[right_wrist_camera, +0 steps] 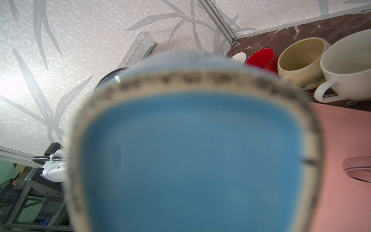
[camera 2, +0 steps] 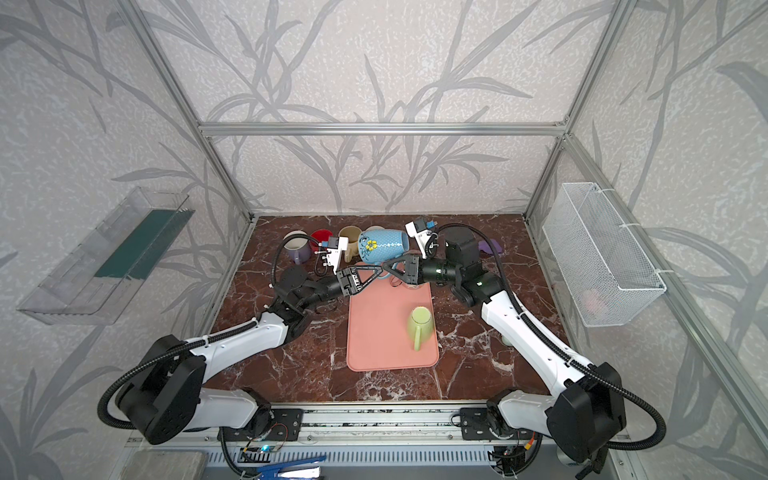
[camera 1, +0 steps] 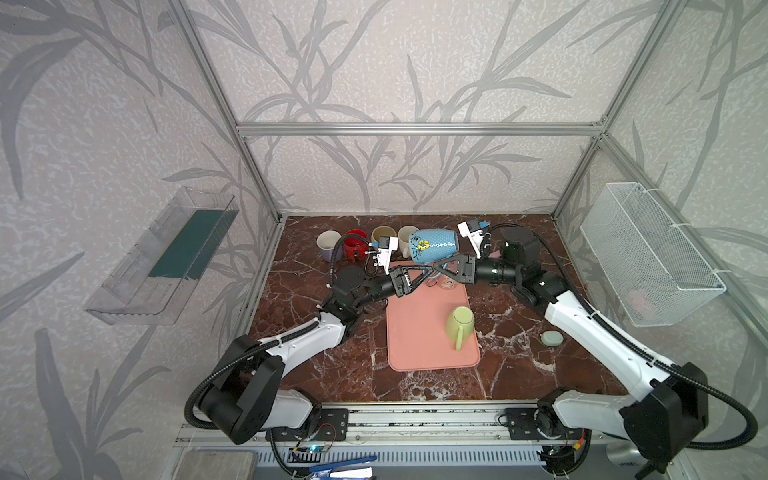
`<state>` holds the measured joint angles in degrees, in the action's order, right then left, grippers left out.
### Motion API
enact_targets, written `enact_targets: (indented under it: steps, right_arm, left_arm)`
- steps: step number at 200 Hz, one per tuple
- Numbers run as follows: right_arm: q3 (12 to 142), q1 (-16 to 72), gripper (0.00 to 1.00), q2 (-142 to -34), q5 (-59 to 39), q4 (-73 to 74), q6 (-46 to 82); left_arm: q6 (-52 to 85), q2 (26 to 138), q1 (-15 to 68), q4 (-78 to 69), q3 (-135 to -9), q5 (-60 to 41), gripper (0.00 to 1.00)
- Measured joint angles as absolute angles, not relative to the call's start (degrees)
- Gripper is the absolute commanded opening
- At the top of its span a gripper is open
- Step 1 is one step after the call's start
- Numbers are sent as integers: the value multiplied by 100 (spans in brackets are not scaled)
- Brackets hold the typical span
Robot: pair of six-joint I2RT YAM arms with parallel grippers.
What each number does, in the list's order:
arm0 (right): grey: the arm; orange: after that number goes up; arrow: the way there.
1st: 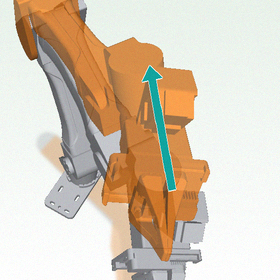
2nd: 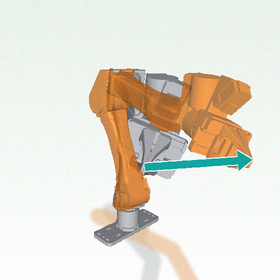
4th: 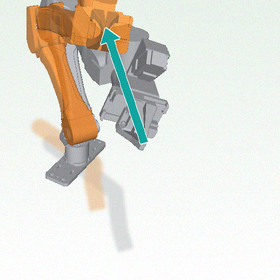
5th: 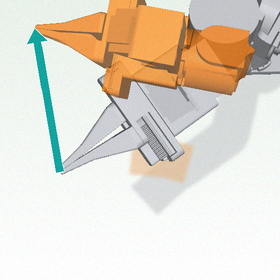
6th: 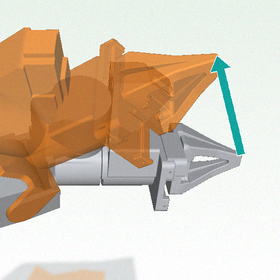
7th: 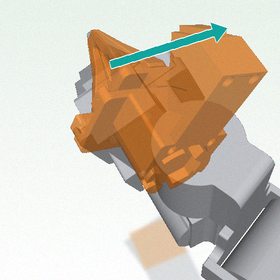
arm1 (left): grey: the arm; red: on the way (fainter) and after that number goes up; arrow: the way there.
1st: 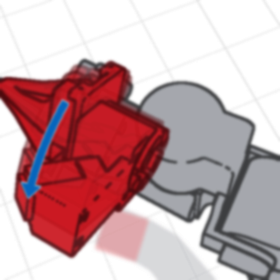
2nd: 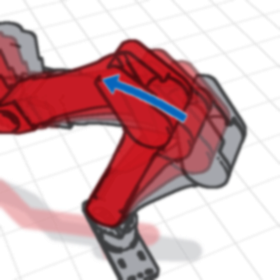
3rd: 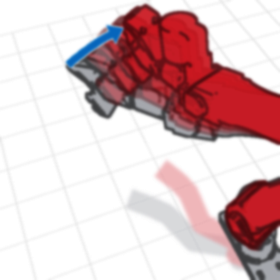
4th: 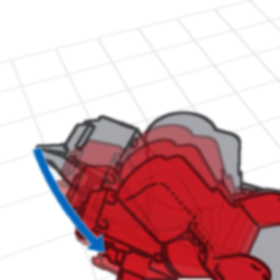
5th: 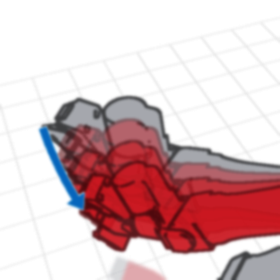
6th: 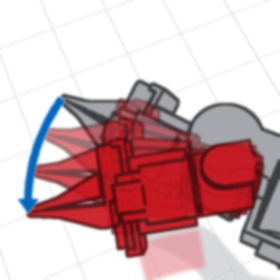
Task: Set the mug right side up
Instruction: 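Close the left gripper on the blue mug while the right gripper holds it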
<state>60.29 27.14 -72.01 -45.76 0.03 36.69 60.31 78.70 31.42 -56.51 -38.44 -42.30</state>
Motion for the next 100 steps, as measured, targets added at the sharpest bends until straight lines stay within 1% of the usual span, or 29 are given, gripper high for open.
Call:
enact_targets:
  steps: [22, 39, 83, 100]
  right_arm:
    - [5935, 2714, 0, -7131, -4694, 183, 3758]
    - [5885, 2707, 0, -7109, -4772, 318, 3813]
    - [5848, 2698, 0, -7109, -4917, 617, 3951]
    - [5826, 2698, 0, -7111, -4956, 661, 3966]
  left_arm:
    - [6123, 7896, 3142, -5806, -3865, -4259, 38]
    - [6173, 7896, 3153, -5902, -3870, -4294, 34]
    - [6215, 7898, 3181, -6001, -3931, -4348, 31]
    - [6228, 7900, 3201, -6007, -3933, -4372, 25]
